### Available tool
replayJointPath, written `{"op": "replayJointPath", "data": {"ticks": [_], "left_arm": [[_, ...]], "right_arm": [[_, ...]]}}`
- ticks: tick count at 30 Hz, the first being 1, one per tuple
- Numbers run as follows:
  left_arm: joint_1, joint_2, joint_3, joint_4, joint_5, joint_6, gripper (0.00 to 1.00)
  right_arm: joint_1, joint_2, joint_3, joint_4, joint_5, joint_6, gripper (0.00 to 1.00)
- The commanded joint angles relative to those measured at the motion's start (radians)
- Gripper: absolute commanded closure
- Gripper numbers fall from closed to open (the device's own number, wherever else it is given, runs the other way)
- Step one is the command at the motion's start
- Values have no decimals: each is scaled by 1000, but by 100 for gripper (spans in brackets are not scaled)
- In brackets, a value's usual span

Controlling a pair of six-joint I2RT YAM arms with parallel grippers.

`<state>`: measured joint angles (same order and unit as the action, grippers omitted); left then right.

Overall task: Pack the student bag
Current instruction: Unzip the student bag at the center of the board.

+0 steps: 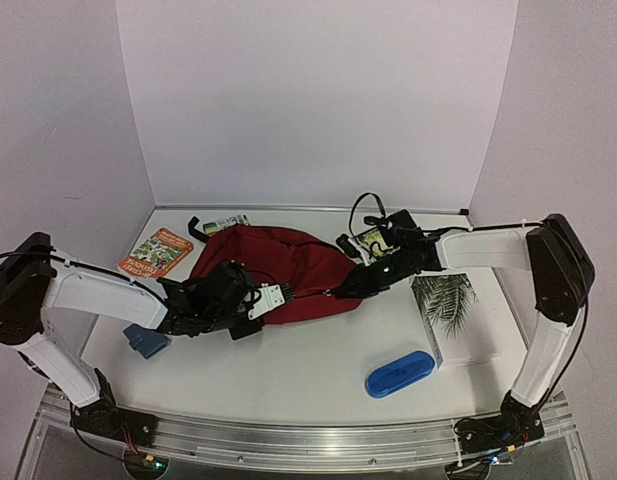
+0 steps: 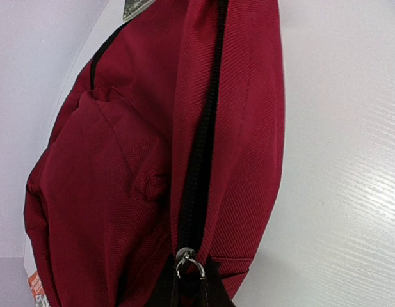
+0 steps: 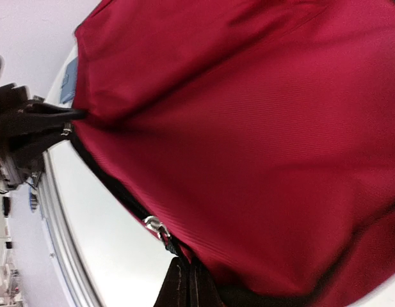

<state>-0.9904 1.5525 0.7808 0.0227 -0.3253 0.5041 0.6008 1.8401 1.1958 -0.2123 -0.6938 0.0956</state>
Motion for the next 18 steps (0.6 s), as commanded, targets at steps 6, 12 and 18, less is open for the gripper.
{"op": "replayJointPath", "data": {"ticks": [6, 12, 18], "left_arm": [[12, -221, -63, -122, -25, -80, 62], [-110, -198, 61, -240, 35, -153, 39], [-191, -12, 210, -264, 44, -206, 27]], "right_arm": [[-27, -77, -26, -53, -33, -21, 100], [66, -81, -10, -52, -68, 5, 100], [102, -87, 2, -51, -107, 12, 100]]}}
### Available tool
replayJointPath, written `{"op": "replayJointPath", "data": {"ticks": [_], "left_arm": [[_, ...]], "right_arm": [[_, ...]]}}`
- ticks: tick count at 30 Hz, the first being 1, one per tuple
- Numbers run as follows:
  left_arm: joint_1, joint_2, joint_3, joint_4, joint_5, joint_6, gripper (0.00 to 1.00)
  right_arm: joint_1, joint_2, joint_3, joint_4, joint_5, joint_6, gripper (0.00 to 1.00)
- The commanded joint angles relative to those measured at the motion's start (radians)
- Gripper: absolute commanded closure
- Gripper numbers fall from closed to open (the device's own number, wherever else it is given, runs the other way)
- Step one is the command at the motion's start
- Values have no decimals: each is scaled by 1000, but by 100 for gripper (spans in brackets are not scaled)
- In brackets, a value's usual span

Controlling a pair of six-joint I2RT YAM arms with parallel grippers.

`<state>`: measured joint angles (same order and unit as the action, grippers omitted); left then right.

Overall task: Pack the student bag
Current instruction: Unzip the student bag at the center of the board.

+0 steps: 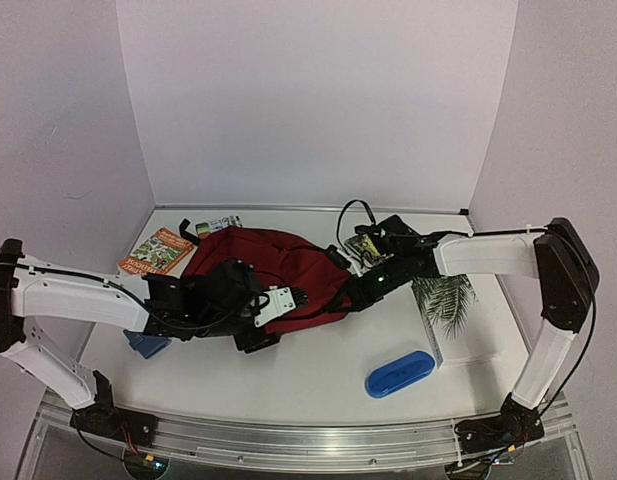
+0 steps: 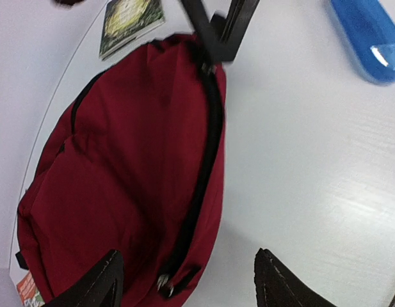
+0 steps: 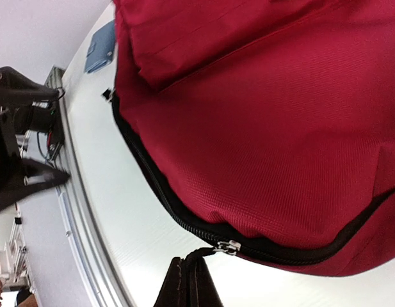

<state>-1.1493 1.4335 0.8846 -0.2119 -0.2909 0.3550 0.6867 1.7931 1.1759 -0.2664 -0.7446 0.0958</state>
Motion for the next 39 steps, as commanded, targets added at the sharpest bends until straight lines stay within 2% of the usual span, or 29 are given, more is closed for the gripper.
{"op": "replayJointPath", "data": {"ticks": [1, 4, 6, 7, 9, 11, 14, 16, 24, 28, 32, 36, 39], "left_arm": [[-35, 137, 128, -18, -1, -59, 27], [-35, 214, 172, 24, -15, -47, 25], [-34, 259, 196, 35, -25, -35, 27], [-35, 276, 208, 28, -28, -31, 31], [-34, 293, 217, 5, -30, -33, 44], [-33, 286, 203, -11, -38, -44, 63], [-33, 229, 148, -35, -43, -71, 87], [-33, 188, 118, -63, -59, -95, 99], [-33, 32, 25, -174, -103, -169, 100], [-33, 8, 12, -199, -111, -176, 100], [-33, 12, 13, -180, -124, -153, 100], [-28, 18, 16, -121, -130, -106, 100], [20, 26, 10, -98, -121, -93, 99]], "right_arm": [[19, -42, 22, 3, -70, 14, 100], [26, -58, 15, 3, -99, 16, 100], [27, -76, 6, 2, -109, 14, 100], [27, -87, 1, 1, -108, 12, 100], [26, -105, -8, 1, -99, 7, 100], [24, -122, -19, 1, -87, -5, 100], [7, -131, -30, -1, -72, -21, 100], [-25, -122, -32, -4, -65, -36, 100], [-220, -73, 1, -56, -26, -144, 100], [-292, -97, -2, -99, -8, -196, 100], [-308, -178, -74, -137, -17, -232, 100], [-305, -272, -177, -147, -87, -228, 100], [-260, -298, -213, -147, -125, -209, 100]]}}
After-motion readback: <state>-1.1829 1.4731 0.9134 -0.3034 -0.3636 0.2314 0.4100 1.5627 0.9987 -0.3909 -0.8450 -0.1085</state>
